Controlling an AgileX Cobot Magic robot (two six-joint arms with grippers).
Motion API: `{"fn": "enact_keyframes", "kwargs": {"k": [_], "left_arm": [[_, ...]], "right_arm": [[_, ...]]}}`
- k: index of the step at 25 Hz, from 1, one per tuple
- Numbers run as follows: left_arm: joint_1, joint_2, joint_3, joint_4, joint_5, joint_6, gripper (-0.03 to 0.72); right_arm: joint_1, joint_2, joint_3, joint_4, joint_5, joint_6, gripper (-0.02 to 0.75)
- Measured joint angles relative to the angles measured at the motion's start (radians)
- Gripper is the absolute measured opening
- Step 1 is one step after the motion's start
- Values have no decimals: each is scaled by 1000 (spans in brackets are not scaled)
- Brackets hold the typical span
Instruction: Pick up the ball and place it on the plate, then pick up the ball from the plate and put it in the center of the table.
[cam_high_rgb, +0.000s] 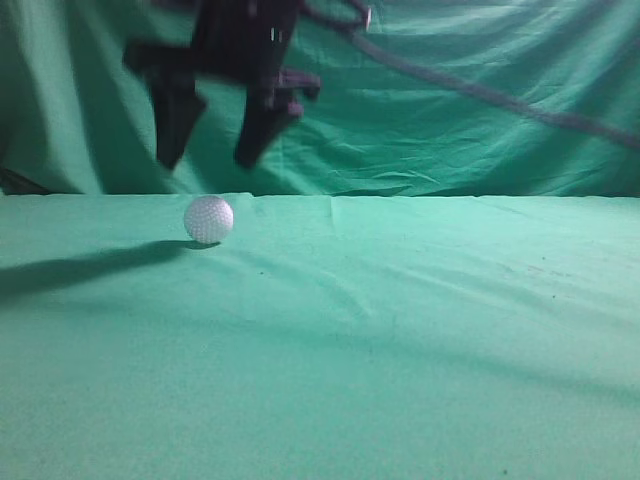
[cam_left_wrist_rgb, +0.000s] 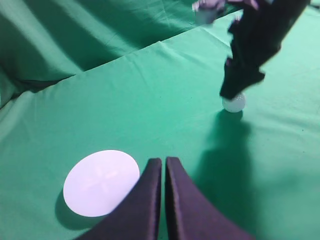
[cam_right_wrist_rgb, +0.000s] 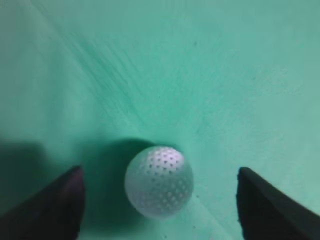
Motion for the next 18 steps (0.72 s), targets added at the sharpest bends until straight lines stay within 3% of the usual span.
{"fn": "enact_keyframes", "kwargs": {"k": [8,13,18], "left_arm": [[0,0,0,0,-12,0,0],[0,-4,0,-139,-49,-2,0],[0,-15,0,-171,15,-2,0]], "right_arm": [[0,-241,-128,-2,300,26,58],[0,-392,-132,-7,389,26,48],[0,-553,-133,-27,402,61,48]]}}
